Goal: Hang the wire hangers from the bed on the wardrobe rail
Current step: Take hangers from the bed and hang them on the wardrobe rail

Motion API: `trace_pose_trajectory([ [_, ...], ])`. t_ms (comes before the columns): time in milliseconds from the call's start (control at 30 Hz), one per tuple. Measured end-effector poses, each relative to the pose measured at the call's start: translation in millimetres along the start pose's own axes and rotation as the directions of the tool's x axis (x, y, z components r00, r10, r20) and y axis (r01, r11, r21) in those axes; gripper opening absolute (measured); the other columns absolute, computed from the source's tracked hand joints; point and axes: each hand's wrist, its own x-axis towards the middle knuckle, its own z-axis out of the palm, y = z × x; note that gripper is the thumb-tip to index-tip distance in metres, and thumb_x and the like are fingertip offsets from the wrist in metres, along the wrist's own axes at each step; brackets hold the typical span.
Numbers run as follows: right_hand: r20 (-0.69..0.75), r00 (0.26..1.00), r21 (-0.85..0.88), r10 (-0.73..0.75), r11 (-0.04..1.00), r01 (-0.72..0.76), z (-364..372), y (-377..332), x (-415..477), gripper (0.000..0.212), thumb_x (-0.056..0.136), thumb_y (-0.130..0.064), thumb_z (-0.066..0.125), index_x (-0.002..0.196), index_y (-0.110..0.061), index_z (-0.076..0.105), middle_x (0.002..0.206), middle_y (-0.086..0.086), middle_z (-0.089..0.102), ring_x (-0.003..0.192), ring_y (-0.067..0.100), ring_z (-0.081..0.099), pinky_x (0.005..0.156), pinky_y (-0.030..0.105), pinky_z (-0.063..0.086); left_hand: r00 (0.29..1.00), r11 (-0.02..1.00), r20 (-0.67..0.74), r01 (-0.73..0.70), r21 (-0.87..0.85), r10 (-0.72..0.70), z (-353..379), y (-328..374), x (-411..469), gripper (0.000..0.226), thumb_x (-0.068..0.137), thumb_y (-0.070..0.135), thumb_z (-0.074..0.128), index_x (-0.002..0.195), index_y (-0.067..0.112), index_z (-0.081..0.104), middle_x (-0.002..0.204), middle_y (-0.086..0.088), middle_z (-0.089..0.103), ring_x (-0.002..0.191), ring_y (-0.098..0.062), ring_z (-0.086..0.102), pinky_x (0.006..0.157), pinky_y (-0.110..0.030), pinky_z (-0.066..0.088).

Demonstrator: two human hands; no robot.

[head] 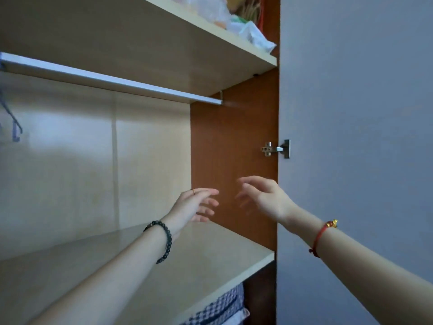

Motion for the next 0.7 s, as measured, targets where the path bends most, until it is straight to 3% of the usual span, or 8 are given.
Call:
trace_pose_trajectory([
  [100,-0.093,0.991,-0.026,0.096,0.995,-0.098,-55,31,-41,0.028,0.097,-0.02,0.039,0.12,-0.016,0.052,0.088,0.001,0.064,0.075,0.014,0.061,0.065,0.022,0.052,0.985,0.995,0.167,-0.05,0.081,0.036,65,-8,-6,0.021,0.096,0.023,0.044,0.1,0.02,0.065,0.081,0.0,0.064,0.068,-0.013,0.058,0.062,-0.023,0.049],
  [267,-0.279,0.934,0.006,0.223,0.973,-0.231,-145,73,-118,0.027,0.096,-0.013,0.039,0.118,-0.012,0.053,0.083,0.002,0.062,0.071,0.018,0.056,0.062,0.024,0.048,0.902,0.984,0.421,-0.146,0.099,0.091,179,-22,-27,0.024,0.096,0.016,0.042,0.088,0.025,0.062,0.074,0.003,0.062,0.058,-0.007,0.054,0.055,-0.019,0.043],
  [400,-0.433,0.866,-0.024,0.249,0.957,-0.288,-207,95,-189,0.024,0.095,-0.015,0.041,0.115,-0.015,0.054,0.083,0.0,0.064,0.072,0.016,0.059,0.065,0.027,0.051,0.788,0.975,0.603,-0.207,0.075,0.121,266,-28,-58,0.025,0.096,0.015,0.044,0.087,0.031,0.062,0.073,0.009,0.064,0.063,-0.008,0.054,0.056,-0.017,0.043],
  [533,-0.571,0.774,-0.027,0.273,0.936,-0.35,-261,107,-266,0.024,0.095,-0.012,0.041,0.115,-0.014,0.054,0.082,0.002,0.063,0.069,0.014,0.057,0.056,0.018,0.049,0.668,0.967,0.728,-0.253,0.032,0.151,347,-35,-97,0.024,0.095,0.016,0.045,0.09,0.032,0.062,0.074,0.01,0.065,0.064,-0.004,0.057,0.057,-0.017,0.045],
  [700,-0.728,0.608,0.02,0.318,0.896,-0.444,-316,115,-369,0.022,0.095,-0.009,0.04,0.112,-0.011,0.054,0.08,0.004,0.062,0.066,0.016,0.056,0.056,0.017,0.048,0.498,0.954,0.845,-0.297,-0.042,0.193,436,-40,-157,0.019,0.094,0.022,0.047,0.097,0.035,0.061,0.083,0.01,0.068,0.07,0.003,0.06,0.063,-0.014,0.047],
])
